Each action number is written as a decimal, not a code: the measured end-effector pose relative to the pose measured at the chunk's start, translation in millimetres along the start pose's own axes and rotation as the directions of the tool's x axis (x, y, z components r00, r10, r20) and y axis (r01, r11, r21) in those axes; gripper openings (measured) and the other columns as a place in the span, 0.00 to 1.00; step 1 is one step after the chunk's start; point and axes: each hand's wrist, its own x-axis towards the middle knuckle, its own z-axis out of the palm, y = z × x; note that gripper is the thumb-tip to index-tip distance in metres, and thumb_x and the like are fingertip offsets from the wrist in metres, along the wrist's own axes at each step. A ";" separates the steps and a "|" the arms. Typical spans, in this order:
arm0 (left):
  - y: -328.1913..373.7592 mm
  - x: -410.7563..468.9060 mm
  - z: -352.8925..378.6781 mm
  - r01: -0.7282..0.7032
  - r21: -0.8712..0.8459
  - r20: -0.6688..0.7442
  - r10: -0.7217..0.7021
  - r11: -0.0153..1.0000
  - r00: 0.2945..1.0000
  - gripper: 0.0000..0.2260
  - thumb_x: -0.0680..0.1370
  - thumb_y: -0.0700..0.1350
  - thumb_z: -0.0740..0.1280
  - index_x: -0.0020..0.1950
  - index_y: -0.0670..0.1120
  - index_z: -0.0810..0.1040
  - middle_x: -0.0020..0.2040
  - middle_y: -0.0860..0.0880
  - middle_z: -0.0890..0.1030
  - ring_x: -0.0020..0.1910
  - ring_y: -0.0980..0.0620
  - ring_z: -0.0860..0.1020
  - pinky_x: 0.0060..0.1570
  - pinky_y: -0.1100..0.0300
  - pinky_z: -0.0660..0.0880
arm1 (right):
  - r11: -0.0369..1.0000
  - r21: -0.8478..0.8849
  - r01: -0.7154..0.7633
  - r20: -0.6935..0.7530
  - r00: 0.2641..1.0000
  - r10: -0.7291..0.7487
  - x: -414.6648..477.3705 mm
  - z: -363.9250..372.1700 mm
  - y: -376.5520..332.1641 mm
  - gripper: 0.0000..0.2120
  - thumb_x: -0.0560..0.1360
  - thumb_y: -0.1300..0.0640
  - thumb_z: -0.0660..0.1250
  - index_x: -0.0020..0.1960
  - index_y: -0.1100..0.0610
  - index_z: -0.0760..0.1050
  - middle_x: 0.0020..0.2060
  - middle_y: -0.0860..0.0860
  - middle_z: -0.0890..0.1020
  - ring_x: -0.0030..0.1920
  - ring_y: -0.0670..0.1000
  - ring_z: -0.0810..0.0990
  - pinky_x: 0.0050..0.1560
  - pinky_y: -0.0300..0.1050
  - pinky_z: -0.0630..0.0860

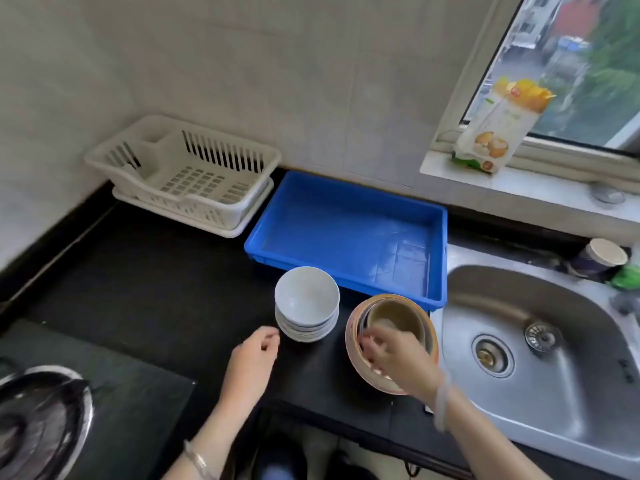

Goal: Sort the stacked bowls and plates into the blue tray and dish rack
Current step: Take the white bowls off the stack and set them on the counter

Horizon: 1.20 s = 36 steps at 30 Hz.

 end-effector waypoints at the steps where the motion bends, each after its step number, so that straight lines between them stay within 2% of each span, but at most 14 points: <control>1: 6.0 6.5 -1.0 -0.025 -0.038 -0.061 0.022 0.999 0.998 0.08 0.78 0.47 0.61 0.52 0.54 0.78 0.46 0.53 0.82 0.45 0.53 0.81 0.49 0.53 0.78 | 0.998 -0.055 0.031 -0.103 0.994 -0.037 16.6 -1.3 -8.1 0.07 0.78 0.49 0.59 0.50 0.47 0.76 0.35 0.43 0.79 0.33 0.43 0.77 0.36 0.38 0.73; 3: 20.2 14.7 -3.1 -0.057 -0.038 -0.130 0.051 0.998 0.990 0.12 0.78 0.48 0.60 0.61 0.51 0.76 0.53 0.53 0.80 0.50 0.51 0.79 0.54 0.51 0.77 | 0.994 -0.104 0.026 -0.228 0.972 -0.050 42.9 -2.7 -25.8 0.10 0.78 0.48 0.59 0.57 0.48 0.74 0.39 0.43 0.80 0.36 0.44 0.76 0.36 0.37 0.69; 5: 33.1 23.0 -3.6 -0.047 -0.035 -0.129 0.042 0.998 0.991 0.15 0.79 0.47 0.61 0.65 0.49 0.73 0.58 0.51 0.78 0.54 0.49 0.78 0.56 0.50 0.76 | 0.998 -0.064 -0.013 -0.243 0.970 -0.003 64.9 1.0 -42.2 0.13 0.78 0.48 0.59 0.59 0.52 0.73 0.41 0.46 0.80 0.38 0.48 0.76 0.36 0.40 0.69; 7: 34.8 28.8 -0.9 -0.030 -0.051 -0.105 0.025 0.998 0.994 0.16 0.79 0.46 0.61 0.67 0.48 0.71 0.62 0.48 0.77 0.57 0.48 0.77 0.57 0.48 0.76 | 0.996 -0.056 -0.064 -0.254 0.966 0.048 78.9 10.0 -47.1 0.15 0.77 0.47 0.60 0.59 0.54 0.73 0.42 0.49 0.81 0.43 0.52 0.77 0.40 0.43 0.69; 10: 35.7 35.5 -1.2 -0.009 -0.073 -0.091 0.002 0.997 0.996 0.16 0.79 0.46 0.60 0.67 0.47 0.71 0.62 0.47 0.77 0.58 0.48 0.77 0.57 0.48 0.76 | 0.988 -0.110 -0.104 -0.285 0.956 0.068 92.0 14.7 -51.4 0.16 0.77 0.47 0.60 0.59 0.55 0.73 0.48 0.53 0.81 0.48 0.56 0.78 0.42 0.44 0.68; 15: 35.2 41.5 1.7 0.014 -0.108 -0.080 -0.023 0.994 0.997 0.17 0.79 0.46 0.61 0.68 0.48 0.70 0.63 0.47 0.76 0.60 0.48 0.75 0.58 0.48 0.76 | 0.929 -0.354 -0.112 -0.267 0.964 0.014 103.2 16.8 -58.9 0.10 0.78 0.53 0.59 0.54 0.59 0.70 0.45 0.57 0.80 0.38 0.56 0.73 0.36 0.44 0.68; 18: 35.2 44.8 2.2 0.039 -0.153 -0.068 -0.049 0.988 0.996 0.17 0.79 0.46 0.60 0.68 0.47 0.70 0.63 0.47 0.76 0.60 0.48 0.75 0.59 0.48 0.75 | 0.920 -0.377 -0.110 -0.224 0.974 0.024 108.5 14.2 -62.1 0.05 0.78 0.59 0.57 0.50 0.60 0.69 0.45 0.58 0.80 0.37 0.56 0.72 0.36 0.44 0.68; 22: 33.9 47.3 2.6 0.073 -0.207 -0.062 -0.088 0.976 0.994 0.14 0.80 0.48 0.56 0.64 0.47 0.74 0.55 0.48 0.79 0.54 0.51 0.77 0.57 0.48 0.76 | 0.943 -0.325 -0.075 -0.193 0.981 0.012 110.4 7.1 -59.5 0.07 0.77 0.60 0.57 0.41 0.60 0.68 0.39 0.59 0.77 0.36 0.55 0.70 0.35 0.42 0.64; 25: 35.1 50.9 3.5 0.085 -0.199 -0.072 -0.101 0.976 0.992 0.13 0.80 0.46 0.57 0.61 0.47 0.76 0.54 0.48 0.80 0.52 0.52 0.78 0.56 0.50 0.77 | 0.970 -0.238 -0.042 -0.233 0.972 -0.015 105.3 1.4 -53.4 0.09 0.78 0.57 0.58 0.47 0.60 0.74 0.38 0.54 0.77 0.35 0.52 0.70 0.30 0.40 0.62; 27: 37.9 53.3 3.9 0.093 -0.175 -0.080 -0.108 0.980 0.991 0.13 0.80 0.45 0.59 0.62 0.47 0.75 0.56 0.48 0.80 0.54 0.51 0.78 0.56 0.49 0.77 | 0.980 -0.199 -0.019 -0.266 0.963 -0.035 101.8 -4.0 -49.5 0.09 0.78 0.56 0.60 0.49 0.60 0.75 0.38 0.53 0.77 0.37 0.52 0.71 0.32 0.40 0.63; 31: 45.1 54.7 9.6 0.108 -0.084 -0.132 -0.118 0.991 0.984 0.14 0.77 0.45 0.64 0.62 0.48 0.75 0.58 0.49 0.78 0.56 0.49 0.77 0.56 0.50 0.76 | 0.992 -0.130 0.005 -0.300 0.953 -0.044 98.2 -19.9 -44.5 0.07 0.78 0.56 0.60 0.44 0.57 0.74 0.34 0.52 0.77 0.35 0.53 0.74 0.32 0.38 0.64; 34: 51.7 52.6 15.2 0.120 0.005 -0.229 -0.116 0.993 0.966 0.11 0.76 0.43 0.66 0.58 0.49 0.76 0.55 0.49 0.79 0.52 0.51 0.77 0.49 0.57 0.75 | 0.993 -0.112 0.020 -0.301 0.952 -0.054 97.2 -29.6 -42.8 0.07 0.78 0.56 0.60 0.42 0.54 0.72 0.35 0.52 0.76 0.36 0.54 0.74 0.35 0.38 0.65; 36: 56.1 51.4 17.0 0.132 0.018 -0.281 -0.122 0.991 0.952 0.09 0.76 0.43 0.66 0.55 0.49 0.77 0.52 0.50 0.80 0.48 0.54 0.76 0.44 0.60 0.72 | 0.997 -0.076 0.035 -0.290 0.956 -0.055 96.3 -33.7 -42.4 0.07 0.78 0.55 0.60 0.44 0.56 0.73 0.37 0.54 0.78 0.37 0.56 0.78 0.38 0.40 0.71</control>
